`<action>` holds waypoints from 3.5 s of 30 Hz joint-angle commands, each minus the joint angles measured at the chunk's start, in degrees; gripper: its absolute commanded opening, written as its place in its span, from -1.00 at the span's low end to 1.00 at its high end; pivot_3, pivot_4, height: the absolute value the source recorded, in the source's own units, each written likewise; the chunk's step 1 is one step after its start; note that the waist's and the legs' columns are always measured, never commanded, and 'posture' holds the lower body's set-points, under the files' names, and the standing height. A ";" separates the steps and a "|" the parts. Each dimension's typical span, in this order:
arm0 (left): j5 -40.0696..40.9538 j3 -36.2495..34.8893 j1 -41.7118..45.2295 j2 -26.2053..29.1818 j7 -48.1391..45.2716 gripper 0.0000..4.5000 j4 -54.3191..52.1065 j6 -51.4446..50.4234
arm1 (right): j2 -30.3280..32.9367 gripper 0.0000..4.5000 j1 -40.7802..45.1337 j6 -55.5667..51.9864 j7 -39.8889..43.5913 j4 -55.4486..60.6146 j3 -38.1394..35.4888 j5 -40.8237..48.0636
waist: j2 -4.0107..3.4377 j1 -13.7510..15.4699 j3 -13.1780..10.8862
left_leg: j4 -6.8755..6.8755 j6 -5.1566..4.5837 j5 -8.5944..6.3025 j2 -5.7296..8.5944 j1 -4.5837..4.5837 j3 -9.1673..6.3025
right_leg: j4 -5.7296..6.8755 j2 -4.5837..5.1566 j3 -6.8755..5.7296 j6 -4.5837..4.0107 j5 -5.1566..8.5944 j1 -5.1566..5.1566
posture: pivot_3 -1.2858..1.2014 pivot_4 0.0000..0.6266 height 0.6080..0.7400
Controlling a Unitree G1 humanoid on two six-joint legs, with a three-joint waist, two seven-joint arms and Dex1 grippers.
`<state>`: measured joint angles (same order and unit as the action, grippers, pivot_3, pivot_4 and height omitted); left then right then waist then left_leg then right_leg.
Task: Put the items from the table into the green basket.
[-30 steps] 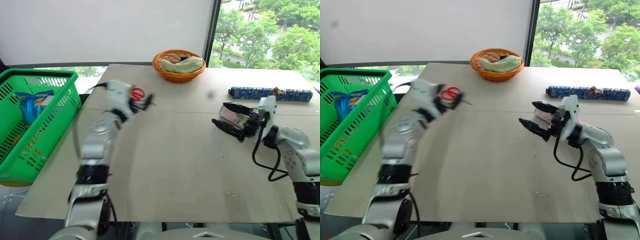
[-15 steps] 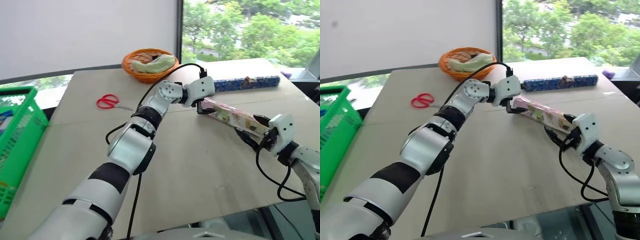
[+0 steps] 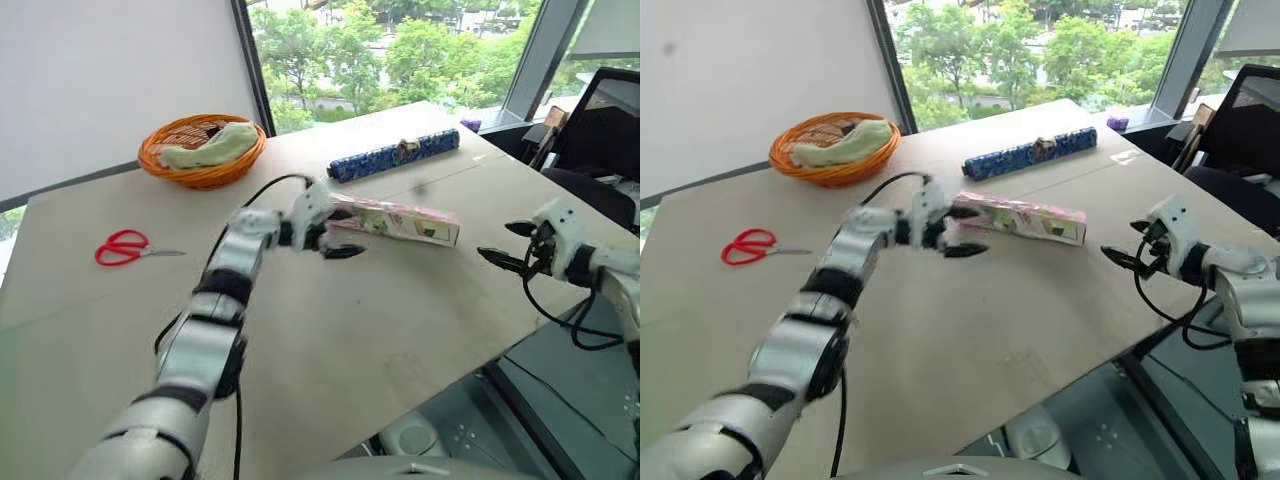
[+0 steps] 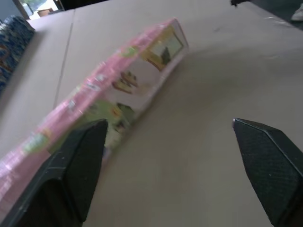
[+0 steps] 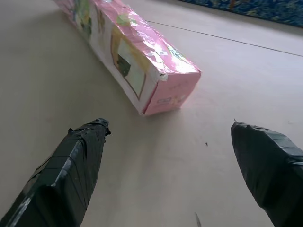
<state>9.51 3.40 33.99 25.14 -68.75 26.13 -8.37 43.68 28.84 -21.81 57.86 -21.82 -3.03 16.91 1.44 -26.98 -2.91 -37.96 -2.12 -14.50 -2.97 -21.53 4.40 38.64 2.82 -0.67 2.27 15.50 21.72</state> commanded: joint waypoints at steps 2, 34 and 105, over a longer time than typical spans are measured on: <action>7.30 -8.31 -10.72 6.23 6.82 0.93 -28.13 -17.02 | -1.32 1.00 11.50 7.22 3.75 -14.28 1.67 -3.36 | 0.19 2.92 -0.31 | -0.04 0.17 0.11 0.03 -0.04 -0.19 | 0.18 -0.03 -0.07 -0.02 -0.01 0.04 | -0.05 -1.00 0.96; 26.84 -19.11 -20.86 22.80 17.99 1.00 -54.19 -37.63 | -8.14 0.09 30.66 12.78 0.64 -53.53 9.86 -25.45 | -0.39 24.57 -0.38 | -0.21 0.13 0.11 0.72 -1.19 -0.24 | 0.23 0.12 -0.02 -0.46 -0.23 1.14 | 0.02 -1.00 0.96; 4.14 -7.70 8.60 11.55 44.12 -0.96 -22.78 -15.27 | -21.04 0.48 12.82 -21.89 -4.21 24.97 -3.86 26.19 | -0.71 19.42 -0.21 | -0.30 -0.14 -0.05 0.83 -1.53 -0.10 | 0.16 -0.22 0.20 -0.22 -0.45 1.47 | -0.07 -1.00 0.96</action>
<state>20.00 -4.65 39.25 34.90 -27.51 3.56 -27.93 22.56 39.48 -46.66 51.18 -2.19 -8.14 42.61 0.72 -7.56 -3.13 -38.22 -2.26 -14.55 -2.16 -23.12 4.39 38.83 2.59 -0.38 2.05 15.05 23.32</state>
